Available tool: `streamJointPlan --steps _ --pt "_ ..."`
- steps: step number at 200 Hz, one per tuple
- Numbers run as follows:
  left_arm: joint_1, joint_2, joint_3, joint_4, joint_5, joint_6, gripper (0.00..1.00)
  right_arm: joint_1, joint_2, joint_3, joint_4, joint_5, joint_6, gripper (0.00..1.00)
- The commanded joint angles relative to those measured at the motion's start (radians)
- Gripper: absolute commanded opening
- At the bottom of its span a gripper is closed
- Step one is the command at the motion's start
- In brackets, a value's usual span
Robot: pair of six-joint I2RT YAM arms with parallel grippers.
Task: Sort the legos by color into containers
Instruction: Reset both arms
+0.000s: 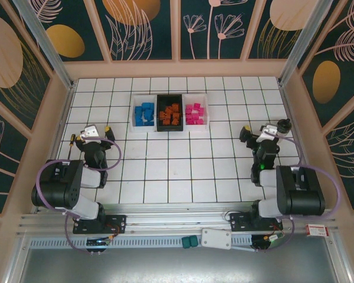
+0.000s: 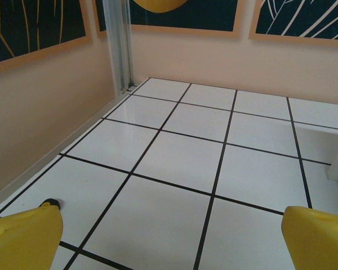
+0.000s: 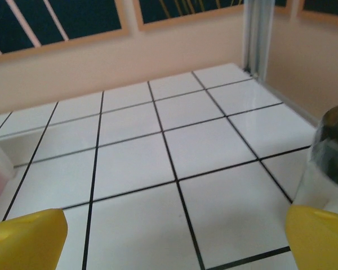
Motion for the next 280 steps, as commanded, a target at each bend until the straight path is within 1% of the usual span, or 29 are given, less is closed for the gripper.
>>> streamJointPlan --steps 1,13,25,38,64,70,82,93,110,195,231,280 --pt "0.006 -0.007 0.007 0.054 -0.004 -0.021 0.99 -0.006 0.095 -0.026 0.250 -0.069 -0.028 0.99" --pt "0.006 -0.007 0.007 0.054 -0.004 -0.021 0.99 -0.004 0.153 -0.037 0.349 -0.069 -0.036 0.99" --pt "0.006 -0.007 0.007 0.054 -0.003 -0.021 0.99 -0.008 0.128 0.001 0.223 -0.069 -0.024 0.99" --pt "0.006 -0.007 0.006 0.054 -0.004 -0.021 0.99 -0.009 0.131 0.025 0.187 -0.069 -0.027 0.99" --pt "0.006 -0.005 0.007 0.054 -0.003 -0.021 0.99 -0.006 0.135 0.019 0.203 -0.067 -0.029 0.99" --pt "0.006 -0.006 0.007 0.053 -0.003 -0.020 0.99 -0.004 0.134 0.014 0.209 -0.041 -0.022 0.99" --pt "0.006 -0.005 0.007 0.054 -0.003 -0.020 0.99 0.011 0.134 -0.017 0.265 0.088 0.003 0.99" --pt "0.006 -0.007 0.006 0.054 -0.003 -0.021 0.99 0.014 0.136 -0.042 0.318 0.100 0.005 0.99" --pt "0.006 -0.007 0.007 0.054 -0.003 -0.021 0.99 0.013 0.137 -0.057 0.348 0.105 0.006 0.99" --pt "0.006 -0.006 0.006 0.053 -0.004 -0.021 0.99 0.014 0.137 -0.056 0.345 0.105 0.007 0.99" --pt "0.006 -0.006 0.007 0.053 -0.003 -0.021 0.99 0.019 0.137 -0.001 0.243 0.086 -0.007 0.99" --pt "0.006 -0.006 0.007 0.054 -0.003 -0.021 0.99 0.026 0.138 0.001 0.241 0.089 -0.014 0.99"
